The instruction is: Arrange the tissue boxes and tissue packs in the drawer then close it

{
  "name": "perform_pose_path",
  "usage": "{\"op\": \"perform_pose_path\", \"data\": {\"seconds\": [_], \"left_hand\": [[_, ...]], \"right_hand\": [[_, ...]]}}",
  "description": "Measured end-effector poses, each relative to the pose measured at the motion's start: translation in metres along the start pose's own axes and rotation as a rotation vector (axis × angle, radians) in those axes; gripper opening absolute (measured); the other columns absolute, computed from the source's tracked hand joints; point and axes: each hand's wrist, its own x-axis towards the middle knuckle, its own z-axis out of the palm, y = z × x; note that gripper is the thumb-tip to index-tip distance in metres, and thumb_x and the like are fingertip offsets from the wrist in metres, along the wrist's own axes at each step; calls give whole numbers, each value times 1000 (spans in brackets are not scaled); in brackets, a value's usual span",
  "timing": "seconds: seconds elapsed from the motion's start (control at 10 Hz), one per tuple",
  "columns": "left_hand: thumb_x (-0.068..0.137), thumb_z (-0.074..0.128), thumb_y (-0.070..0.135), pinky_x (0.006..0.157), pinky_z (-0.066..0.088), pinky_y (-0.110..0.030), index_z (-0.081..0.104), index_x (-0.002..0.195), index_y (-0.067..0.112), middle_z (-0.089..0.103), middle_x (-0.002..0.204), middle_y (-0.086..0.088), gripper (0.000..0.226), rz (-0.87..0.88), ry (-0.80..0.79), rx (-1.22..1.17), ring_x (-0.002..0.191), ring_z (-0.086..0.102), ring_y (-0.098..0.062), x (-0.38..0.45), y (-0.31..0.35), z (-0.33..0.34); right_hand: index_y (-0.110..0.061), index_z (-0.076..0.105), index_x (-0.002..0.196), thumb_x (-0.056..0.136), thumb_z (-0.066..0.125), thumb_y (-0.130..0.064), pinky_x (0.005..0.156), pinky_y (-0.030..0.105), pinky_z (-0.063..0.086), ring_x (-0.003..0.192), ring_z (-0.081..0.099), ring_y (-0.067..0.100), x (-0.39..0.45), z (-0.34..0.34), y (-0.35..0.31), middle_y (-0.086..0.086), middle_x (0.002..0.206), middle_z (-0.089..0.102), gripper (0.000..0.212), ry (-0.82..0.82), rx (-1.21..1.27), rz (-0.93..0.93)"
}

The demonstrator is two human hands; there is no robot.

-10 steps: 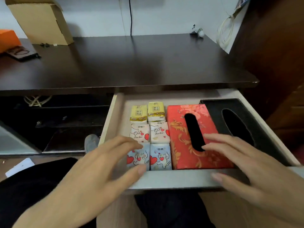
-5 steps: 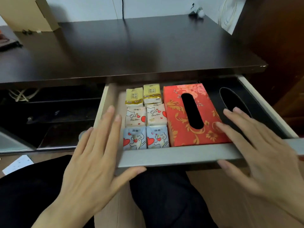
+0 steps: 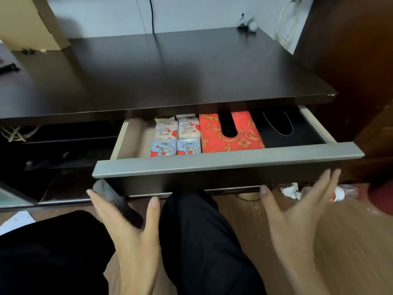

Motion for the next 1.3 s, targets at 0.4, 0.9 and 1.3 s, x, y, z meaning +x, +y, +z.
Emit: {"op": "perform_pose_path", "data": {"seconds": [0.4, 0.9, 1.3], "left_hand": [[100, 54, 25, 107, -1, -4, -2, 159, 25, -27, 163, 12, 82, 62, -180, 175, 141, -15, 16, 40, -12, 43], [95, 57, 12, 115, 26, -38, 0, 160, 17, -15, 167, 3, 86, 214, -330, 414, 151, 18, -27, 133, -31, 90], [92, 57, 25, 93, 49, -38, 70, 116, 28, 73, 115, 5, 27, 117, -307, 396, 110, 65, -20, 136, -15, 60]], "right_hand": [[-14, -5, 166, 90, 74, -49, 127, 40, 17, 161, -3, 19, 35, 52, 4, -3, 174, -17, 115, -67, 80, 72], [-13, 2, 167, 99, 69, -23, 129, 45, 18, 161, -3, 25, 124, 96, 16, 3, 175, -15, 95, -362, -207, -56], [-26, 52, 146, 100, 65, -16, 110, 27, 39, 140, 49, 11, 115, 66, 2, -5, 149, 55, 49, -507, -17, -2]]}}
